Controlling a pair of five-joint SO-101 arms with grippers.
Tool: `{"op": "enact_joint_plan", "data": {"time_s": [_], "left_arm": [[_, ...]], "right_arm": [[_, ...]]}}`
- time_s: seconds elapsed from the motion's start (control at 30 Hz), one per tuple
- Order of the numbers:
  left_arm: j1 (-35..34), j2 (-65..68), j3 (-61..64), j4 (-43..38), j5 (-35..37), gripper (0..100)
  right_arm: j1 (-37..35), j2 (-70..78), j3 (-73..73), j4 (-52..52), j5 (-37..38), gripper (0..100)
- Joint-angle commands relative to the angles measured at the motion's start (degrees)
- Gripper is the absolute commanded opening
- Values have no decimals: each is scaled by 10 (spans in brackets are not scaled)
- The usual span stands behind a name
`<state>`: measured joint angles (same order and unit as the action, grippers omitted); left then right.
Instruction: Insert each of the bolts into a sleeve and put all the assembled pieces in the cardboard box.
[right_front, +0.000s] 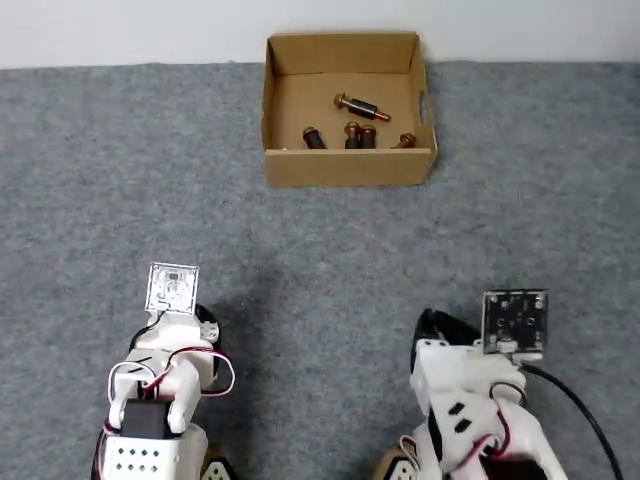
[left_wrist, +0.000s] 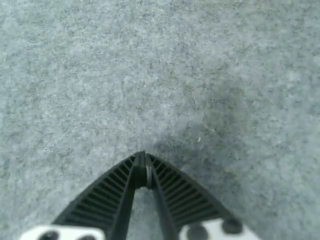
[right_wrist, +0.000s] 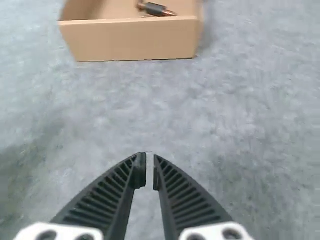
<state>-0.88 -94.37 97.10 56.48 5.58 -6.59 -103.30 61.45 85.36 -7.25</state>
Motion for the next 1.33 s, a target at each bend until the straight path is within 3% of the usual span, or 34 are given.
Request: {"op": "enact_joint_plan", "data": {"time_s": [0.0,0.27,0.67,1.3], "left_arm": [[3,-4,-2,4,-3,7],[3,-4,-2,4,-3,7],[3,-4,-2,4,-3,7],[3,-4,-2,4,-3,7]], "right_arm": [[58,3,47,-30,0,8],[72,-7,178,-97,6,8],[72,-7,343,-105,6,9],[74,-7,350,-105,4,9]]}}
